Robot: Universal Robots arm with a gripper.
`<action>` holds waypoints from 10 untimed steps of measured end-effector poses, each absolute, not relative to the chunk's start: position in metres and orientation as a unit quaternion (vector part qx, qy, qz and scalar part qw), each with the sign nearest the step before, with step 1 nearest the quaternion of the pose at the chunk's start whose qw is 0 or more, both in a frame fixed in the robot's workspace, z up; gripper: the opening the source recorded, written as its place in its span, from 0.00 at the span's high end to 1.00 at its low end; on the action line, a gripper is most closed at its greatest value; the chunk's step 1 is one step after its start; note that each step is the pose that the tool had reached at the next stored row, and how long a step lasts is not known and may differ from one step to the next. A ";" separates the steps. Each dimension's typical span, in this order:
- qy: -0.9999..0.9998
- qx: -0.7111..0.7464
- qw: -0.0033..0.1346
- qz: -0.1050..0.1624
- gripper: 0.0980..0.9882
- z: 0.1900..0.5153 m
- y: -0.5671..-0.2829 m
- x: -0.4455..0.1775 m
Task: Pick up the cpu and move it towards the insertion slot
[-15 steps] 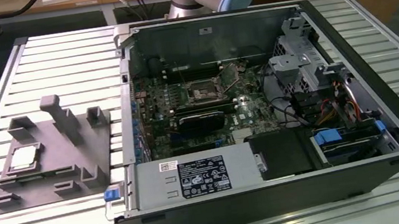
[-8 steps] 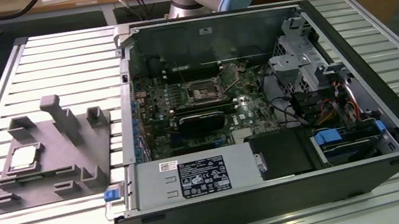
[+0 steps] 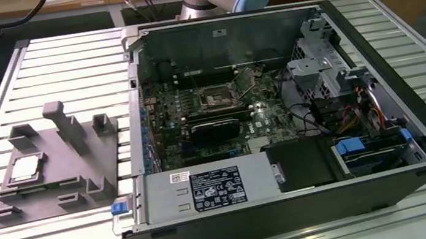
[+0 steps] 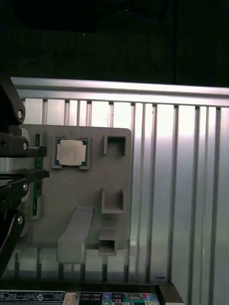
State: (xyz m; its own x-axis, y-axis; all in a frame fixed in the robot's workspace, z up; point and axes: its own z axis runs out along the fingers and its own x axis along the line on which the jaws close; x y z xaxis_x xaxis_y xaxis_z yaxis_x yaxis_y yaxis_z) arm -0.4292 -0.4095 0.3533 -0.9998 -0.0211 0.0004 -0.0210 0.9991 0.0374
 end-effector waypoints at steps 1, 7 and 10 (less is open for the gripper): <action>-1.000 0.011 0.000 -0.019 0.85 0.352 -0.409 -0.430; -1.000 0.013 0.001 -0.019 0.58 0.346 -0.410 -0.431; -1.000 0.013 0.001 -0.017 0.45 0.340 -0.410 -0.431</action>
